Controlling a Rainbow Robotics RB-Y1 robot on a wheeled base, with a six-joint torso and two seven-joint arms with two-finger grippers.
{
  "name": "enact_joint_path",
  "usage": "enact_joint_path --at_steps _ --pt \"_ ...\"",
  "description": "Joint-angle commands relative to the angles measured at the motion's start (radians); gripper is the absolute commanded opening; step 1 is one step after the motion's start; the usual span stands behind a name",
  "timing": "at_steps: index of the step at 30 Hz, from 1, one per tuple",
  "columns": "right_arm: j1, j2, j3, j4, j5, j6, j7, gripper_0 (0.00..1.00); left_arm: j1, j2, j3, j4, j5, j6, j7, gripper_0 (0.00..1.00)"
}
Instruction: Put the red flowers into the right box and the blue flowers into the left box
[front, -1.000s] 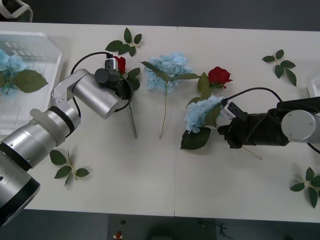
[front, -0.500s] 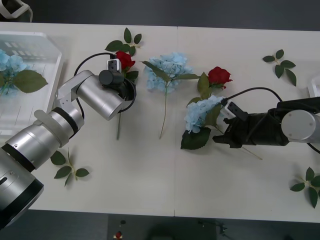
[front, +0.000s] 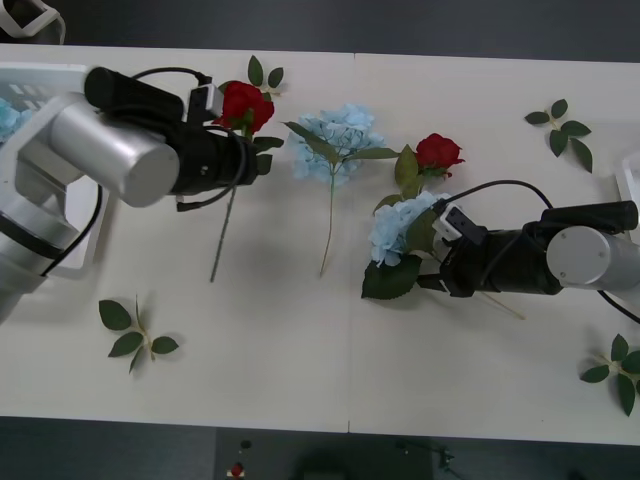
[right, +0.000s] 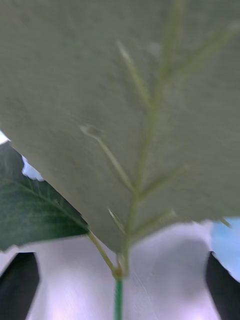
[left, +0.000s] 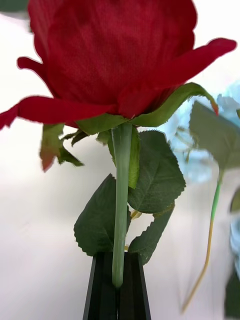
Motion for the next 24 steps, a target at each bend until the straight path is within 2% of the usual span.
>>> enact_joint_path --at_steps 1,5,8,10,11,13,14,16,19,20,21,22,24 --pt "-0.012 -0.001 -0.002 -0.011 0.009 -0.006 0.037 0.00 0.029 -0.038 0.283 -0.069 0.108 0.254 -0.224 0.00" --pt "-0.012 0.001 0.000 -0.011 0.009 -0.005 0.041 0.00 0.029 -0.113 0.554 -0.052 0.260 0.499 -0.534 0.00" --pt "-0.012 0.002 0.000 -0.011 0.009 -0.005 0.043 0.00 0.029 -0.121 0.642 0.034 0.415 0.540 -0.783 0.00" --pt "-0.012 0.004 -0.002 -0.011 0.009 -0.005 0.041 0.00 0.029 -0.121 0.670 0.169 0.580 0.522 -1.034 0.00" --pt "-0.012 0.004 0.000 -0.011 0.009 -0.006 0.040 0.00 0.029 -0.121 0.670 0.209 0.623 0.513 -1.097 0.00" --pt "-0.012 0.004 0.000 -0.011 0.007 -0.005 0.038 0.00 0.027 -0.119 0.639 0.361 0.798 0.471 -1.350 0.00" --pt "-0.012 0.004 0.000 -0.011 0.007 -0.006 0.038 0.00 0.027 -0.121 0.623 0.396 0.841 0.459 -1.399 0.00" --pt "-0.012 0.004 -0.002 -0.011 0.006 -0.006 0.038 0.00 0.027 -0.121 0.538 0.508 1.007 0.405 -1.594 0.00" --pt "-0.012 0.004 0.000 -0.011 -0.005 -0.009 0.037 0.01 0.029 -0.121 0.396 0.572 1.214 0.329 -1.656 0.00" --pt "-0.010 0.004 -0.002 -0.011 -0.011 -0.009 0.035 0.35 0.029 -0.121 0.350 0.579 1.281 0.304 -1.656 0.00" --pt "-0.010 0.004 0.000 -0.010 -0.014 -0.012 0.034 0.82 0.029 -0.121 0.291 0.580 1.375 0.269 -1.656 0.00" --pt "-0.012 0.004 -0.002 -0.010 -0.016 -0.012 0.034 0.99 0.027 -0.121 0.260 0.580 1.421 0.250 -1.656 0.00" --pt "-0.012 0.004 0.000 -0.011 -0.022 -0.014 0.032 1.00 0.027 -0.121 0.160 0.580 1.593 0.191 -1.656 0.00"
